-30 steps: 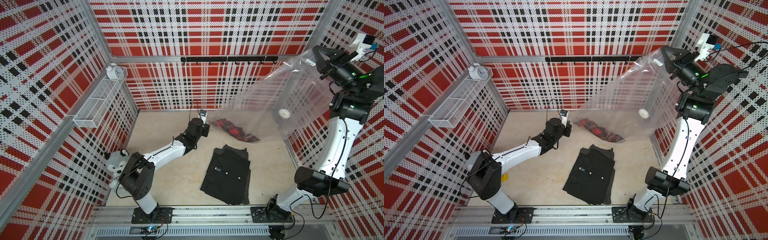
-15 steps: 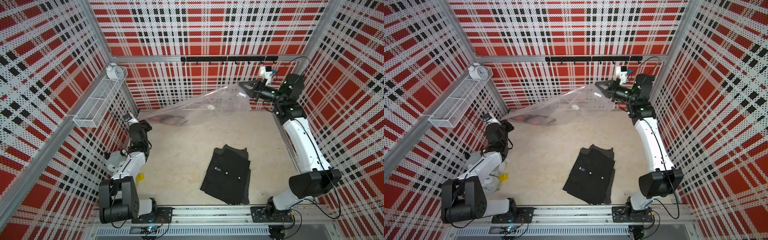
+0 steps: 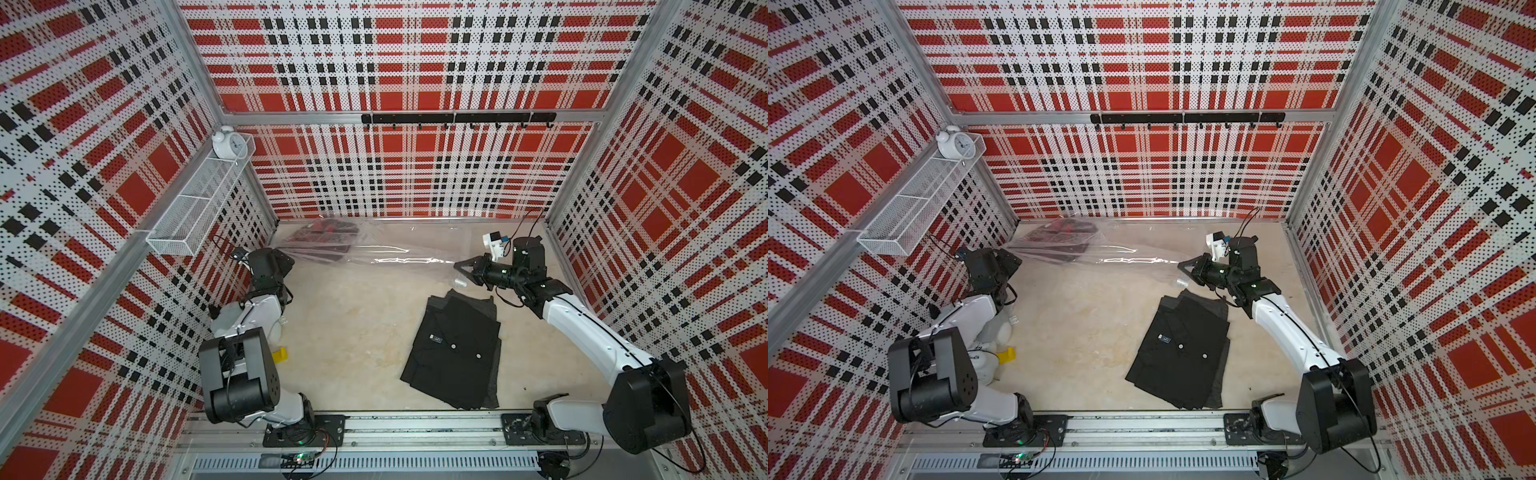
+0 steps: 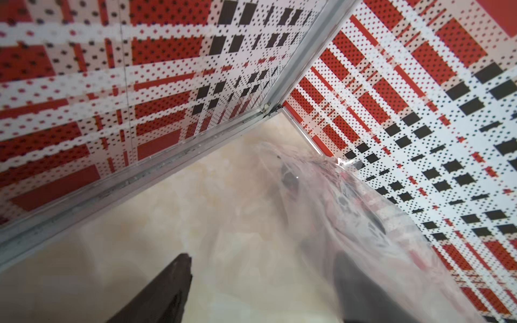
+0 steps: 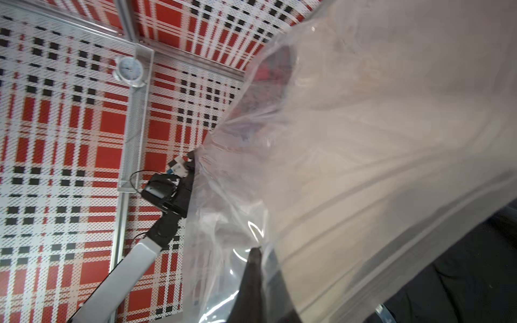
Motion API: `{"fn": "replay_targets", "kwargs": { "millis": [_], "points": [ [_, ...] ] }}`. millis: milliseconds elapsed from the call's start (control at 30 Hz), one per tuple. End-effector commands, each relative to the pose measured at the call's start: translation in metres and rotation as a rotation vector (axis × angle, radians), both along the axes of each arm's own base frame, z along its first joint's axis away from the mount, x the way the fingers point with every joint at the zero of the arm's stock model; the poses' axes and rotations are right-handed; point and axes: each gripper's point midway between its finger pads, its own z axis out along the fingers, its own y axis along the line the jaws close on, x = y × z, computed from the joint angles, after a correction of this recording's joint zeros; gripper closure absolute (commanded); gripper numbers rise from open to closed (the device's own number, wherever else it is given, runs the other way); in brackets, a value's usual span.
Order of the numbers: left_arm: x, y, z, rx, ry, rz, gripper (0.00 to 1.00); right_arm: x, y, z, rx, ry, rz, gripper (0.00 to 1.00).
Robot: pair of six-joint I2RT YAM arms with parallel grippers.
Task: Place the folded shirt into the vacuum bag
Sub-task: Move the shirt at the center of the board.
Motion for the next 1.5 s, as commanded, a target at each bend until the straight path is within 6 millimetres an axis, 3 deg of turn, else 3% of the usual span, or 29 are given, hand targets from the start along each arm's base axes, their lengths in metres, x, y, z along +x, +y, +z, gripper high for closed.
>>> {"fn": "replay_targets", "kwargs": {
  "millis": [0,100,233,367,467,533,633,733,833,1000,1167,1467],
  "points": [
    [-0.015,0.003,0.036,0.002,-0.029,0.051,0.01,-0.005,0.006,0.008,-0.01,-0.1,0.006,1.0],
    [-0.016,-0.004,0.057,0.034,-0.019,0.036,0.02,-0.011,0.016,-0.014,-0.024,-0.058,0.031,1.0],
    [-0.02,-0.016,0.08,0.091,0.008,0.048,0.02,-0.01,0.023,-0.027,-0.015,-0.045,0.039,1.0],
    [-0.006,-0.052,0.094,0.091,-0.005,-0.081,0.02,-0.012,0.029,-0.028,-0.012,-0.049,0.054,1.0],
    [0.017,-0.112,0.094,0.088,0.019,-0.264,0.02,-0.016,0.033,-0.025,-0.006,-0.062,0.074,0.97],
    [0.03,-0.166,0.093,0.1,0.038,-0.401,0.02,-0.018,0.029,-0.027,-0.026,-0.071,0.063,0.66],
    [0.038,-0.245,0.09,0.116,0.056,-0.58,0.02,-0.014,0.017,-0.033,-0.096,-0.082,0.017,0.4],
    [0.035,-0.312,0.081,0.136,0.075,-0.729,0.02,-0.006,0.005,-0.039,-0.109,-0.081,-0.023,0.28],
    [0.027,-0.364,0.068,0.163,0.106,-0.847,0.02,0.004,-0.012,-0.041,-0.086,-0.084,-0.069,0.26],
    [0.015,-0.426,0.048,0.202,0.154,-0.991,0.02,0.013,-0.039,-0.046,-0.074,-0.066,-0.149,0.22],
    [0.002,-0.48,0.041,0.29,0.185,-1.117,0.02,0.009,-0.056,-0.058,-0.061,-0.038,-0.216,0.23],
    [-0.026,-0.56,-0.001,0.613,0.357,-1.243,0.02,0.003,-0.133,-0.096,-0.099,0.065,-0.434,0.29]
  ]
}}
